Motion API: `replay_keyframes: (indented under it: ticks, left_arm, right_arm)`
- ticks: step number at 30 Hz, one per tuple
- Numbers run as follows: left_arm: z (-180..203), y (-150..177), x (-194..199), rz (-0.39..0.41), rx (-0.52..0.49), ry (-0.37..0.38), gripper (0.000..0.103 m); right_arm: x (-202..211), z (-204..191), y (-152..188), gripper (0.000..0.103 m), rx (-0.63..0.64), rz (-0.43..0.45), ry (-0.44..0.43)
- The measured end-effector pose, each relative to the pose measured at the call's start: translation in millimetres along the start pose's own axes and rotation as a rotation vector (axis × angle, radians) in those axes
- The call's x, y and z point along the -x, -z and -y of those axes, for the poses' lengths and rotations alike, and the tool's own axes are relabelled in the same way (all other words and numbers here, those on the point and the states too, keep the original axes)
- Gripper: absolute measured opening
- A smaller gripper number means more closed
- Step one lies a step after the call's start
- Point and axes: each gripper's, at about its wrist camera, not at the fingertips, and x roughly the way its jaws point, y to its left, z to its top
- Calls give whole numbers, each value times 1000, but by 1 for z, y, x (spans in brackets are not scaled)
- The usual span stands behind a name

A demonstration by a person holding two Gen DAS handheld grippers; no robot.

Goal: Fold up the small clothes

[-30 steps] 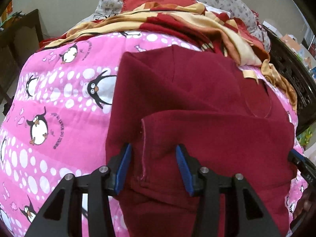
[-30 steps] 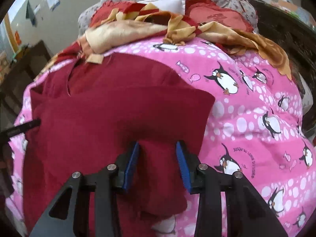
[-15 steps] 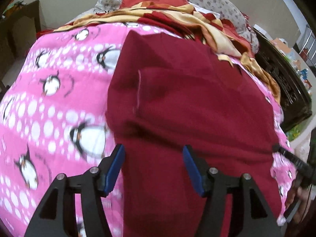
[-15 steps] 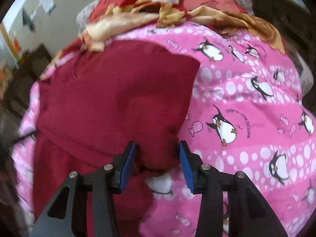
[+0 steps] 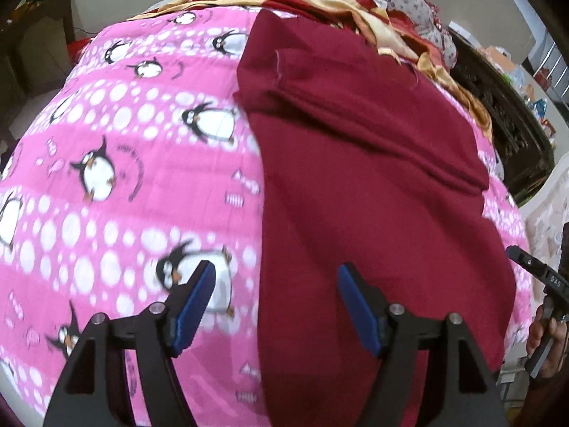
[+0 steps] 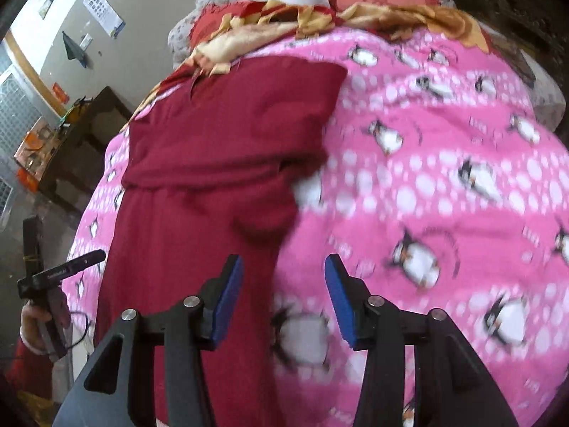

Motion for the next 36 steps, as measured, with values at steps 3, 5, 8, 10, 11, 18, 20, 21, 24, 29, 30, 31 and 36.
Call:
replay_keyframes:
  ticks: [3, 5, 8, 10, 11, 18, 20, 21, 24, 29, 30, 31, 36]
  left_arm:
    - [2, 11, 2, -9, -9, -15, 75]
    - [5, 15, 4, -11, -15, -19, 75]
    - [9, 19, 6, -7, -22, -21, 75]
    - [11, 22, 8, -8, -22, -20, 75]
    - [11, 23, 8, -10, -22, -19, 75]
    - [11, 32, 13, -15, -17, -17, 75]
    - [12, 36, 15, -20, -20, -13, 75]
    - [12, 37, 16, -24, -21, -10, 75]
    - [10, 46, 20, -49, -19, 15, 75]
    - [2, 63, 18, -127, 36, 92, 75]
    - [2, 66, 16, -145, 41, 102, 75]
    - [2, 69, 16, -153, 39, 103, 75]
    - [8, 70, 13, -145, 15, 87, 76]
  right_arm:
    - [-2, -1, 15, 59, -3, -17, -6]
    - [-2, 0, 21, 59, -10, -20, -15]
    - [-1, 0, 26, 59, -8, -24, -2]
    - [0, -2, 29, 59, 2, -25, 2]
    - [0, -3, 29, 59, 8, -26, 4]
    - [4, -6, 39, 60, 28, -37, 12]
    - [5, -5, 44, 60, 27, -43, 14]
    - [6, -5, 46, 60, 26, -47, 15]
    - [7, -5, 53, 60, 35, -62, 21]
    - [14, -6, 66, 60, 52, -70, 21]
    - [15, -5, 68, 60, 49, -72, 17]
    - [16, -4, 70, 60, 45, -73, 15]
    - [16, 2, 78, 60, 16, -85, -11]
